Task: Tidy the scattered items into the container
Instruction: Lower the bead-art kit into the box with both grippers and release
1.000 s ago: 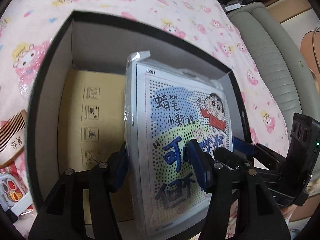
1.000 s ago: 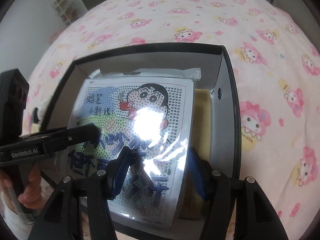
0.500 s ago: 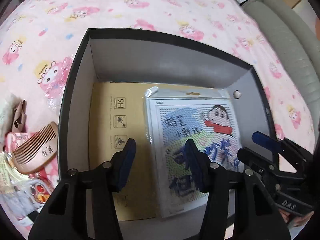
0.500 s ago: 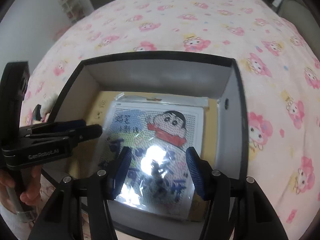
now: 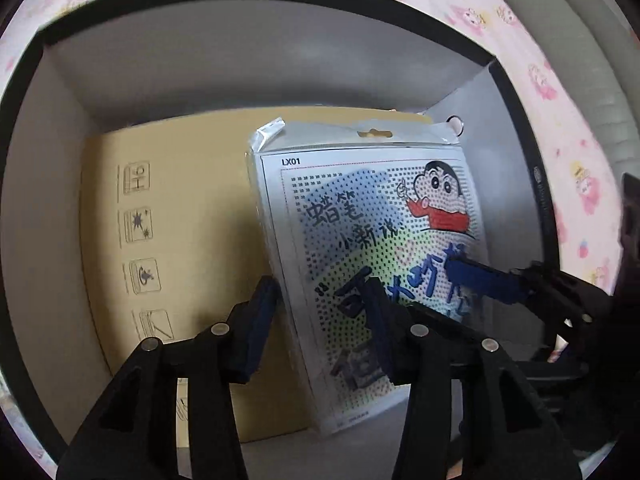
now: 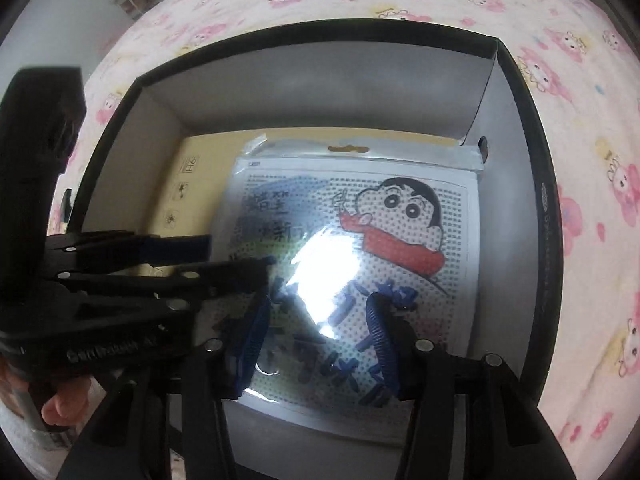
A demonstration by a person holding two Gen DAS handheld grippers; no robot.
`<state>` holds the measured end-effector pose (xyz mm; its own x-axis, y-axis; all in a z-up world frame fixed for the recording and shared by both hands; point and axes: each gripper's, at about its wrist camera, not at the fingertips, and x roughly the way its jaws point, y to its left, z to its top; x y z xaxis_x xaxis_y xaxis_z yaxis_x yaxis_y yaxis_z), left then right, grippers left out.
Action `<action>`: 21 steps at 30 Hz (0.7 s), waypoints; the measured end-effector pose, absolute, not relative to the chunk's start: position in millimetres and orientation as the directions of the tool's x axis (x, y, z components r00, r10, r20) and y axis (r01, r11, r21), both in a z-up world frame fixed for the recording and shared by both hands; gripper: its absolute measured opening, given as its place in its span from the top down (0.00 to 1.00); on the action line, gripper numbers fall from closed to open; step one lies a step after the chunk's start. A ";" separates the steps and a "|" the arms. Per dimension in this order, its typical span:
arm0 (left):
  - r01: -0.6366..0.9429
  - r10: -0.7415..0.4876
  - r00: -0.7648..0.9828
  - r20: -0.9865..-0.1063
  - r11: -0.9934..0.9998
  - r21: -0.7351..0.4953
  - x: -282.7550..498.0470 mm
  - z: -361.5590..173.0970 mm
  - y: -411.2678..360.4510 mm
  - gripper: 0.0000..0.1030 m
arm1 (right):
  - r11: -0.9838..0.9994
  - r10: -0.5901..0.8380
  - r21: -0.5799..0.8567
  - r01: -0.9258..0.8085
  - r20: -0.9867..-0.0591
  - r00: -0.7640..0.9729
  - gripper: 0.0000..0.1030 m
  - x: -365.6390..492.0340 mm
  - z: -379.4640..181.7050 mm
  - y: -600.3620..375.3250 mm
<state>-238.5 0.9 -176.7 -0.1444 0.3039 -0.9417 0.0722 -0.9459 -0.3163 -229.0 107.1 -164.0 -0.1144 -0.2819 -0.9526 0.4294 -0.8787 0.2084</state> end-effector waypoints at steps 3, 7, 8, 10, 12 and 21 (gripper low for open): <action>0.063 0.336 -0.158 -0.928 -0.935 -0.349 -235.5 -171.3 -4.3 0.55 | -0.875 -0.271 0.189 0.445 -0.954 -0.129 0.56 -225.7 -162.5 107.1; 0.152 0.363 -0.223 -0.905 -0.904 -0.400 -233.8 -162.1 -31.7 0.57 | -0.878 -0.261 0.158 0.452 -0.949 -0.175 0.56 -226.5 -151.6 106.7; 0.176 0.342 -0.230 -0.911 -0.906 -0.385 -236.5 -161.6 -36.5 0.60 | -0.879 -0.252 0.146 0.453 -0.950 -0.184 0.56 -229.8 -149.8 105.5; 0.205 0.332 -0.201 -0.922 -0.906 -0.371 -244.8 -165.0 -40.8 0.74 | -0.886 -0.239 0.145 0.442 -0.957 -0.165 0.56 -240.1 -150.3 101.9; 0.216 0.352 -0.170 -0.920 -0.898 -0.384 -251.6 -170.3 -45.0 0.75 | -0.880 -0.252 0.171 0.442 -0.959 -0.131 0.56 -250.5 -151.4 98.3; 0.202 0.337 -0.165 -0.927 -0.908 -0.366 -251.2 -178.0 -38.4 0.78 | -0.884 -0.244 0.183 0.431 -0.966 -0.089 0.56 -264.5 -158.2 106.3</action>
<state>-251.2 -38.4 -178.0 -0.1647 0.3367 -0.9271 0.2022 -0.9085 -0.3658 -264.5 106.3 -158.2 -0.0894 -0.2438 -0.9657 0.4310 -0.8836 0.1832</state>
